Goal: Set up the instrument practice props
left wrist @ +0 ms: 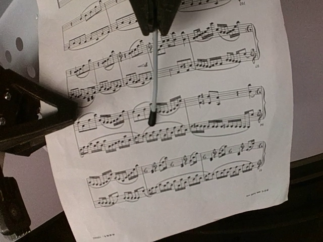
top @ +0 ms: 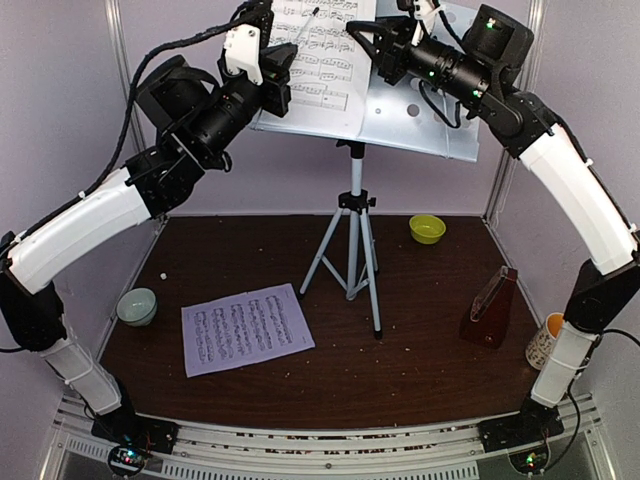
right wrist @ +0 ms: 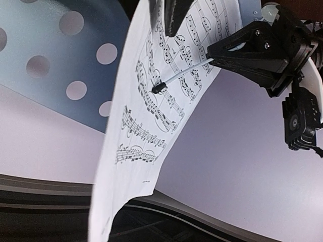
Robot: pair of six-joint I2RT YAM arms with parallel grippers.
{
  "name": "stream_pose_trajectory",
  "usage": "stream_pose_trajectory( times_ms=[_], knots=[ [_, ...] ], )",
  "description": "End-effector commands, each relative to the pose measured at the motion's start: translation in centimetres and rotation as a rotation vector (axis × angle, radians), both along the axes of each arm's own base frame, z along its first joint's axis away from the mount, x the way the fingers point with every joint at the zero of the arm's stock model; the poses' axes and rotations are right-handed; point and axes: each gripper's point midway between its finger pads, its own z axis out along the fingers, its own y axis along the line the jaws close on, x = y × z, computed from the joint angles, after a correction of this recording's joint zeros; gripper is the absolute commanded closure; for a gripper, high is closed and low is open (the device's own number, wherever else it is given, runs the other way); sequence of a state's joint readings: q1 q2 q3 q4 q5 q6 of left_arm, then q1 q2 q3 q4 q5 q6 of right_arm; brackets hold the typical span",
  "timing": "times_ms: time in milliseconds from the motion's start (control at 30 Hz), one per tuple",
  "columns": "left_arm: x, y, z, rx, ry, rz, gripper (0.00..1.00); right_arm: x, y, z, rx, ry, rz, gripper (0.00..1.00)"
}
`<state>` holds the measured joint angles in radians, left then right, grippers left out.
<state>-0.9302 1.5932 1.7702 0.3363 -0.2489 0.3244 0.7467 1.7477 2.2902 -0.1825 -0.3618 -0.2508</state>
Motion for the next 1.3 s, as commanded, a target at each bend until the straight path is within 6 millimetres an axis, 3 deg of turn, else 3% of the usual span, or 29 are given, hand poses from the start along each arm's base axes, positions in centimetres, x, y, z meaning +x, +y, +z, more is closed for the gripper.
stream_pose_trajectory(
  times_ms=[0, 267, 500, 733, 933, 1267],
  knots=[
    [-2.7, 3.0, 4.4, -0.112, -0.112, -0.013, 1.0, -0.5, -0.1, 1.2, 0.031, -0.03, 0.004, 0.84],
    [-2.7, 2.9, 4.5, -0.114, -0.117, -0.016, 1.0, -0.6, -0.4, 1.6, 0.052, -0.027, -0.011, 0.61],
    [-2.7, 2.9, 4.5, -0.112, -0.118, -0.017, 1.0, -0.1, -2.5, 1.6, 0.096, -0.002, -0.109, 0.37],
    [-2.7, 3.0, 4.6, -0.112, -0.12, -0.009, 1.0, 0.5, -3.8, -0.5, 0.162, 0.05, -0.168, 0.41],
    [-2.7, 2.8, 4.5, -0.101, -0.121, -0.01, 1.0, 0.7, -2.3, -1.7, 0.146, 0.076, -0.137, 0.55],
    [-2.7, 2.8, 4.6, -0.093, -0.125, -0.008, 1.0, 1.1, 0.3, -1.9, 0.13, 0.091, -0.103, 0.62]
  ],
)
